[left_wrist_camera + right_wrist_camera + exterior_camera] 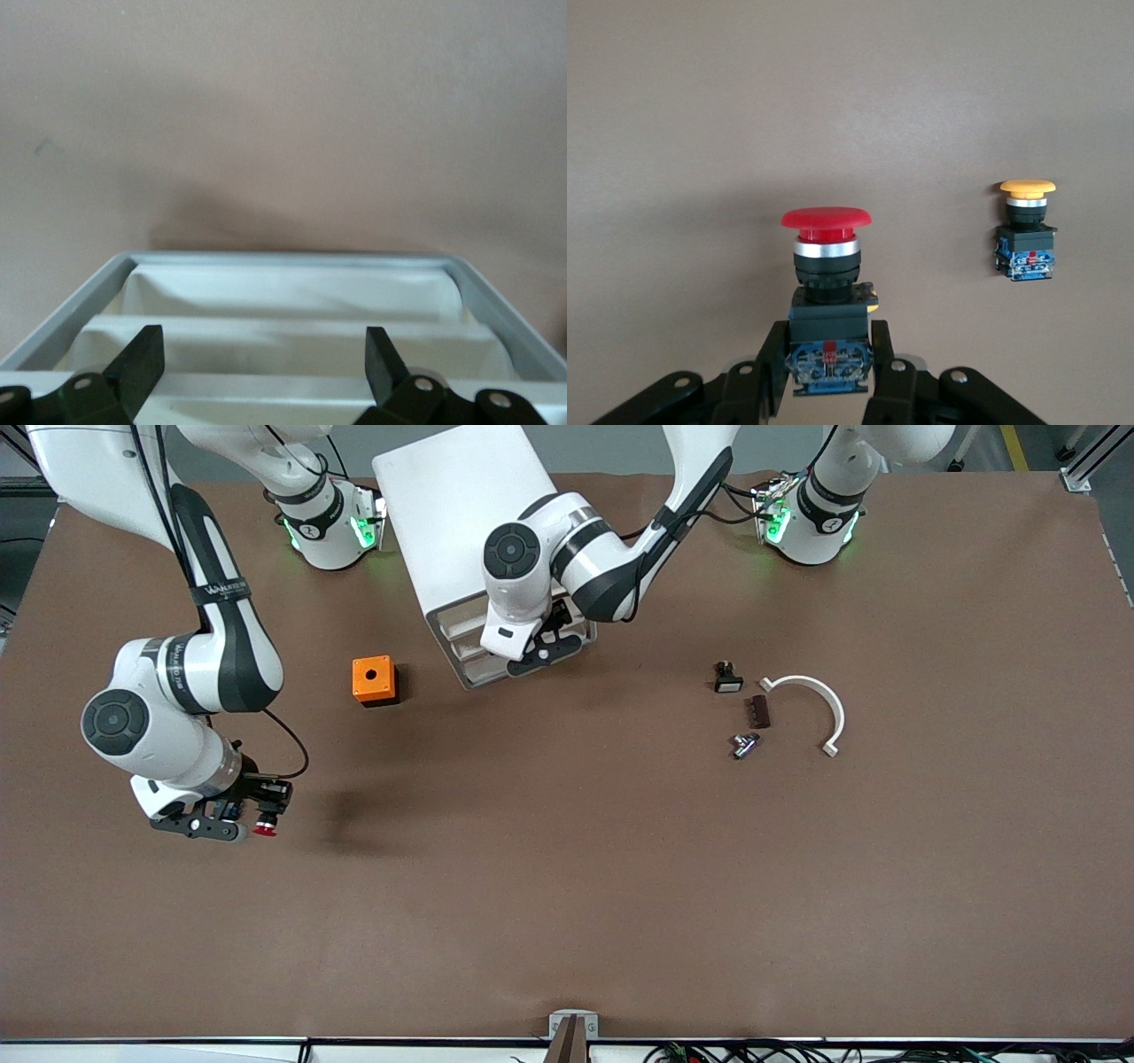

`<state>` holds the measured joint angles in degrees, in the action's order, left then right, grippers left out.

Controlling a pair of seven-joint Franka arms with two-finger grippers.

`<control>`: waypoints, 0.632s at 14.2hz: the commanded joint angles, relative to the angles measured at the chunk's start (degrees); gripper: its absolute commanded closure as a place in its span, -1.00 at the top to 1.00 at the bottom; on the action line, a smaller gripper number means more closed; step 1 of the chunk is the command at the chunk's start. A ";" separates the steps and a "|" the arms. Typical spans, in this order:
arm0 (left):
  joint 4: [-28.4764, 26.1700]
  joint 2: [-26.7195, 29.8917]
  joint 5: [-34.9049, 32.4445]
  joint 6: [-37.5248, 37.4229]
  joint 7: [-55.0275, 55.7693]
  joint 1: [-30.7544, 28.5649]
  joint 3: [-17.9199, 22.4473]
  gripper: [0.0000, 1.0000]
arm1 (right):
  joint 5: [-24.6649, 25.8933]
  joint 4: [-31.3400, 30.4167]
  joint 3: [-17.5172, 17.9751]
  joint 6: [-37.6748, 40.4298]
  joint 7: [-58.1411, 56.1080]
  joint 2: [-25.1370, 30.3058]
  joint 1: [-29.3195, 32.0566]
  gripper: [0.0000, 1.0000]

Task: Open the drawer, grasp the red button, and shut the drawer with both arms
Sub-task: 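Place the red button beside the yellow button with the right gripper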

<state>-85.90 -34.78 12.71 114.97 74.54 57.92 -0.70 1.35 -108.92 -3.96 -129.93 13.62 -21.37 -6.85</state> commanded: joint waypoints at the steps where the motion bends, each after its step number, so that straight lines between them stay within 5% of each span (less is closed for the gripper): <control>1: -1.55 1.29 -0.85 -0.54 1.74 0.79 -0.97 1.00 | 1.02 -5.41 1.15 -6.62 -0.44 0.89 1.93 -1.00; 9: -1.47 1.38 -1.20 -0.54 1.66 3.61 -0.79 1.00 | 3.13 -6.40 1.15 -11.04 -0.44 -3.06 3.68 -1.00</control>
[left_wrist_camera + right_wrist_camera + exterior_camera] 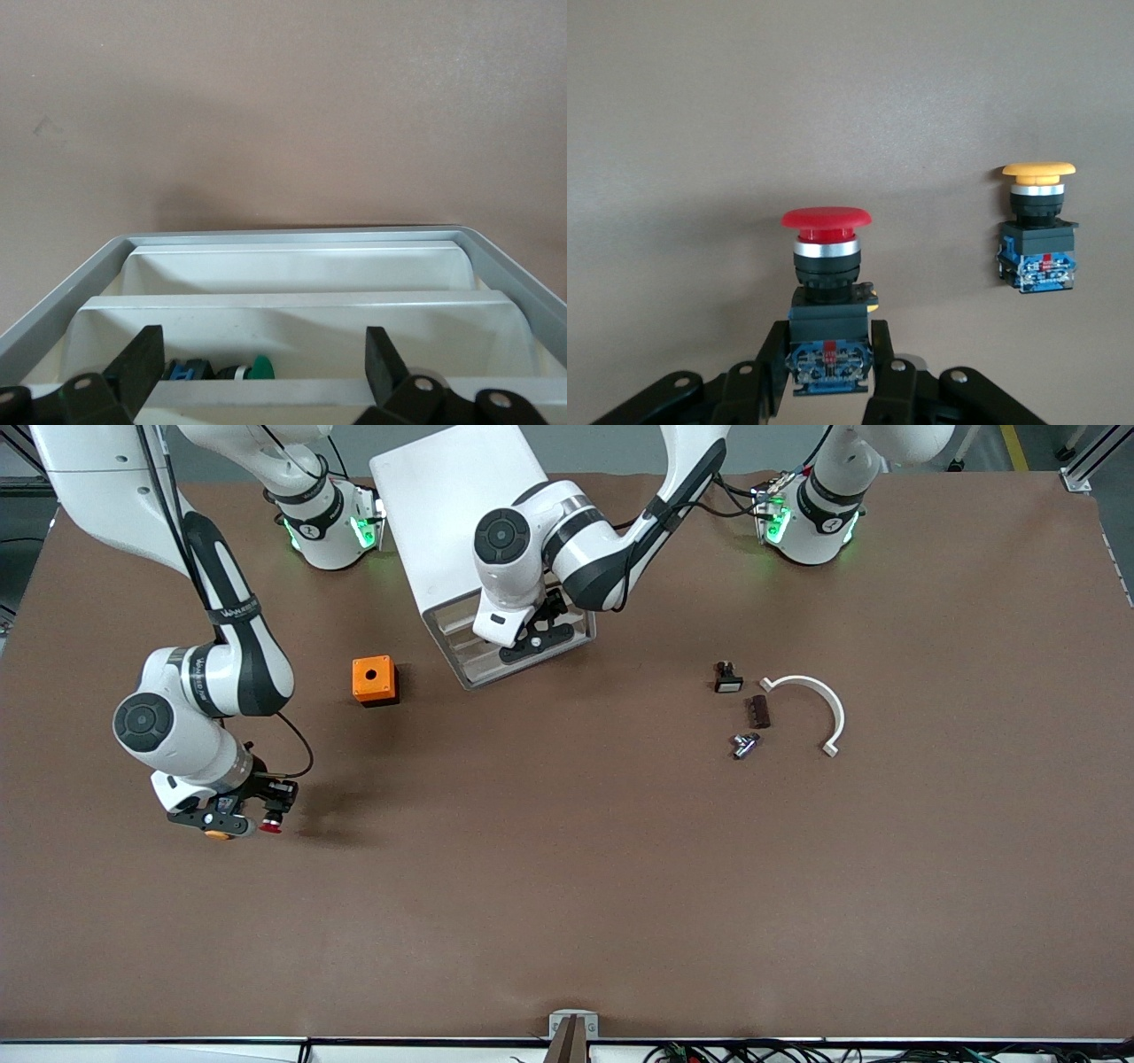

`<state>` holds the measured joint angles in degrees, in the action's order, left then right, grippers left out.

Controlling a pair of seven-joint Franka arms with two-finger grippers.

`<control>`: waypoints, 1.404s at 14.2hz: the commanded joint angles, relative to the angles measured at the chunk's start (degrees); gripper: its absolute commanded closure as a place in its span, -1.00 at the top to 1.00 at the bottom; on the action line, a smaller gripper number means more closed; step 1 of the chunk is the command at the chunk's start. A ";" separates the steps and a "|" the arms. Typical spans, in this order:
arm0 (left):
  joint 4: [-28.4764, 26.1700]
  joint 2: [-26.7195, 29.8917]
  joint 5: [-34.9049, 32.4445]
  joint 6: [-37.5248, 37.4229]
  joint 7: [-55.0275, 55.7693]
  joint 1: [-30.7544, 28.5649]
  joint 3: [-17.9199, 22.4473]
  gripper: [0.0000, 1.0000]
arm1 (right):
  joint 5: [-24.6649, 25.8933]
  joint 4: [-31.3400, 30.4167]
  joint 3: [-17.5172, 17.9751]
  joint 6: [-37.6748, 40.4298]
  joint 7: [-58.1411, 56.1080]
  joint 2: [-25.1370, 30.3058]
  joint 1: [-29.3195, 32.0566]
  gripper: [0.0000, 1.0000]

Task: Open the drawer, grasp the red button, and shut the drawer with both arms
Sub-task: 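Place the red button beside the yellow button with the right gripper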

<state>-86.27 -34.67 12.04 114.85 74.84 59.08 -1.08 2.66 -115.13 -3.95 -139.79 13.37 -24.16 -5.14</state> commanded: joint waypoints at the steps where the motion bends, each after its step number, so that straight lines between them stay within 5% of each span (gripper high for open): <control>1: -1.10 1.27 -0.52 -0.41 1.28 2.45 -0.42 1.00 | 2.70 -0.09 1.14 -1.97 -0.18 -0.63 2.49 -1.00; 5: -1.01 1.44 -0.52 -0.50 0.84 1.83 0.81 1.00 | 4.46 0.08 1.14 -3.82 -0.18 -2.21 3.73 -1.00; 6: -0.92 1.62 -0.61 -0.50 0.75 1.83 2.12 1.00 | 4.46 0.26 1.14 -3.73 -0.18 -2.21 3.82 -0.18; 7: -0.83 1.62 -0.61 -0.50 0.75 1.83 3.18 1.00 | 4.46 0.26 1.23 -3.91 -0.18 -2.30 3.82 0.99; 13: -0.66 1.62 -5.18 -0.50 -0.74 -1.59 5.65 1.00 | 4.38 0.52 1.23 -1.20 -1.06 -0.38 3.47 1.00; 17: 0.22 2.14 -5.79 -0.50 -3.12 -6.59 6.43 1.00 | 4.29 4.73 1.58 14.50 -1.94 5.95 3.38 1.00; 20: 0.49 3.90 -12.46 -0.50 -3.03 -10.72 7.05 1.00 | 3.67 10.34 1.67 28.39 -6.67 10.17 3.46 1.00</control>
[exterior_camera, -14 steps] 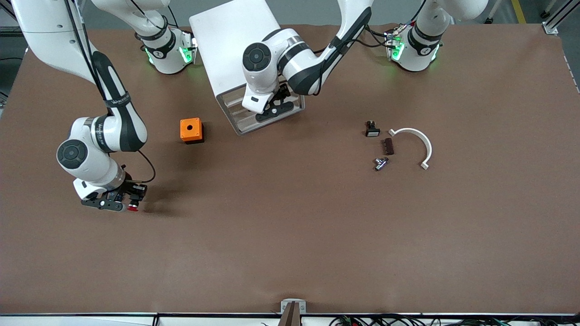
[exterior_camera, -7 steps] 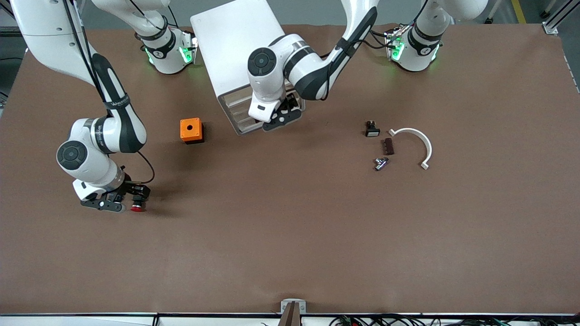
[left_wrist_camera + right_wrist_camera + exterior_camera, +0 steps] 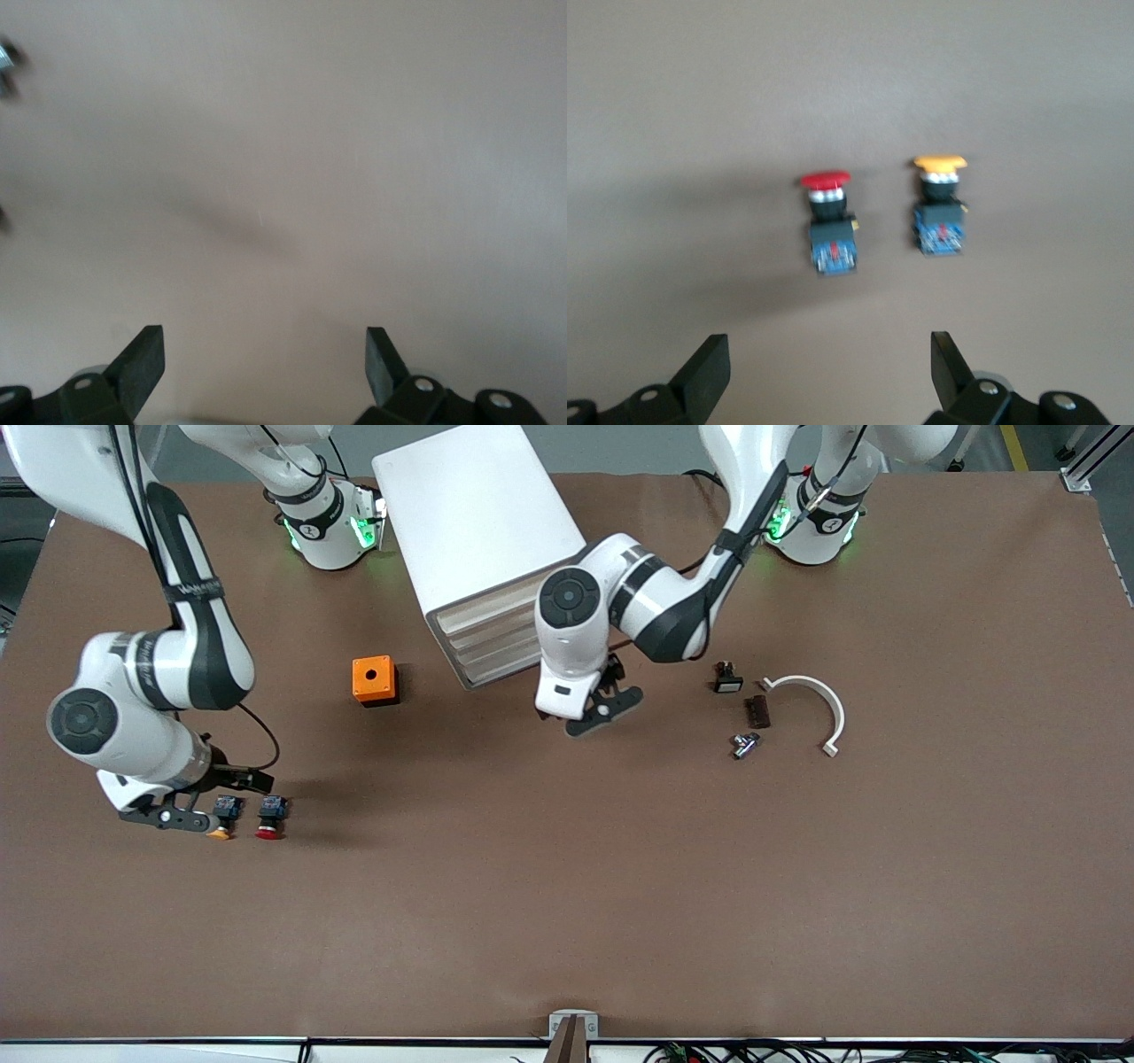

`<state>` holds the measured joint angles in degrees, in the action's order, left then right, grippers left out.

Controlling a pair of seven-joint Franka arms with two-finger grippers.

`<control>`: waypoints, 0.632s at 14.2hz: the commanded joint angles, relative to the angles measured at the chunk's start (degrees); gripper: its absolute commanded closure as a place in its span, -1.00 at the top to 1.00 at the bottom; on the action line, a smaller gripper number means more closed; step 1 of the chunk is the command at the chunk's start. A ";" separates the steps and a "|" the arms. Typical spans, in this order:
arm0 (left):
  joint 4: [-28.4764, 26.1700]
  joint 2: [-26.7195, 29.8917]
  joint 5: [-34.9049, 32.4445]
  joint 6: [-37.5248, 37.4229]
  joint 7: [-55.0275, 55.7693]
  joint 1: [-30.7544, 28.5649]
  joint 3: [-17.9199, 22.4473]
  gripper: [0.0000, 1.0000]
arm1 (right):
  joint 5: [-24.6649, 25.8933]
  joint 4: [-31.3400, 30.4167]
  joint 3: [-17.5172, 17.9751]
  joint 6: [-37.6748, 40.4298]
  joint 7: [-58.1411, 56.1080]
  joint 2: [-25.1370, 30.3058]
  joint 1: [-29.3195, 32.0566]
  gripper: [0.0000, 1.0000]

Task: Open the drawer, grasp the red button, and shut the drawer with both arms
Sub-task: 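Push the drawer shut with the left gripper while the right gripper withdraws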

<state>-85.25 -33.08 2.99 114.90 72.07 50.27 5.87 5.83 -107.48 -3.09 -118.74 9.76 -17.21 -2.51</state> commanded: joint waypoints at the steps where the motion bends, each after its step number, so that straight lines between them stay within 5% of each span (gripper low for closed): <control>1: -0.53 2.84 -4.91 -0.55 -0.61 -4.02 0.11 1.00 | 0.15 5.85 0.63 13.56 -4.30 3.85 1.01 1.00; 6: -0.44 7.14 -5.63 -0.64 -1.48 -12.90 0.11 1.00 | -0.55 20.10 0.63 36.35 -9.64 6.13 0.92 1.00; 9: -0.44 10.91 -5.63 -5.54 -10.24 -18.09 0.11 1.00 | -1.96 22.05 0.45 39.98 -13.28 9.37 3.46 1.00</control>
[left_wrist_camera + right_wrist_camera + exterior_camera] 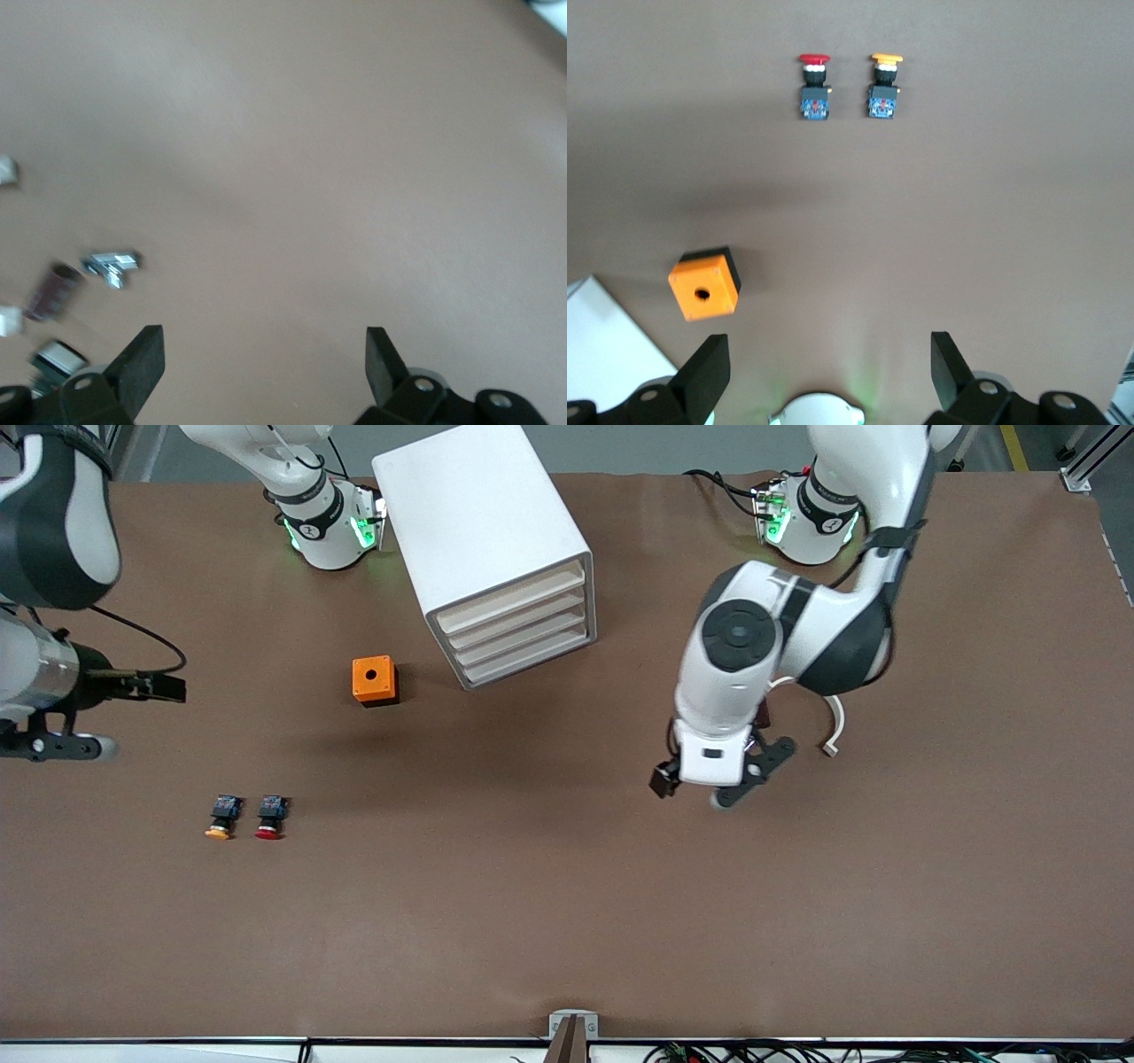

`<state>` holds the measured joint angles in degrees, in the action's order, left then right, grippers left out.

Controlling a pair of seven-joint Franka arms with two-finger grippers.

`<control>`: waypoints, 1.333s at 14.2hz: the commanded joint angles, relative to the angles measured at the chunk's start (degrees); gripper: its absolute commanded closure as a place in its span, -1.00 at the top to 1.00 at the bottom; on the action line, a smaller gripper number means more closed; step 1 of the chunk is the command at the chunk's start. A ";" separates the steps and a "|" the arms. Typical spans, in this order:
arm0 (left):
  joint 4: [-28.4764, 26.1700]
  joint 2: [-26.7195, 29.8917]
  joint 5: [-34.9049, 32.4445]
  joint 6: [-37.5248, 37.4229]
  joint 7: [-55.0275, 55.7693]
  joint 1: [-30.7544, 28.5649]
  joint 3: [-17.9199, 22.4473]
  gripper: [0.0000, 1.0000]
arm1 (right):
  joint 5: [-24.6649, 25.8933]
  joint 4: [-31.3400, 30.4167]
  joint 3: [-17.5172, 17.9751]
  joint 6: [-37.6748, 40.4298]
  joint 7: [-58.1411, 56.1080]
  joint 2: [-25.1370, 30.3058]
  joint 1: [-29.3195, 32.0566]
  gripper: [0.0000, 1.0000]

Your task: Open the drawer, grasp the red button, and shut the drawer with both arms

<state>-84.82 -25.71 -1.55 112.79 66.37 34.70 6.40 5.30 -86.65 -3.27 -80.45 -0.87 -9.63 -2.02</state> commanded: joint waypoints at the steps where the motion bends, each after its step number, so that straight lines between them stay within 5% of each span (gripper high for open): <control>1: -0.87 5.04 -1.09 -4.93 -7.54 -4.18 -0.42 1.00 | -1.44 1.22 0.63 1.79 -3.00 3.03 3.16 1.00; 12: -4.65 21.12 -0.48 -17.23 -37.78 -20.97 -1.21 1.00 | -2.67 7.72 1.16 5.03 -2.21 5.93 5.01 1.00; 19: -7.63 27.72 -0.12 -21.64 -50.98 -31.35 -7.88 1.00 | -5.83 -1.84 0.81 0.49 -2.30 14.80 5.01 1.00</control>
<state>-89.12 -1.12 -1.58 91.14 18.05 5.97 1.12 0.43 -81.95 -3.05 -76.79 -3.73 0.17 2.33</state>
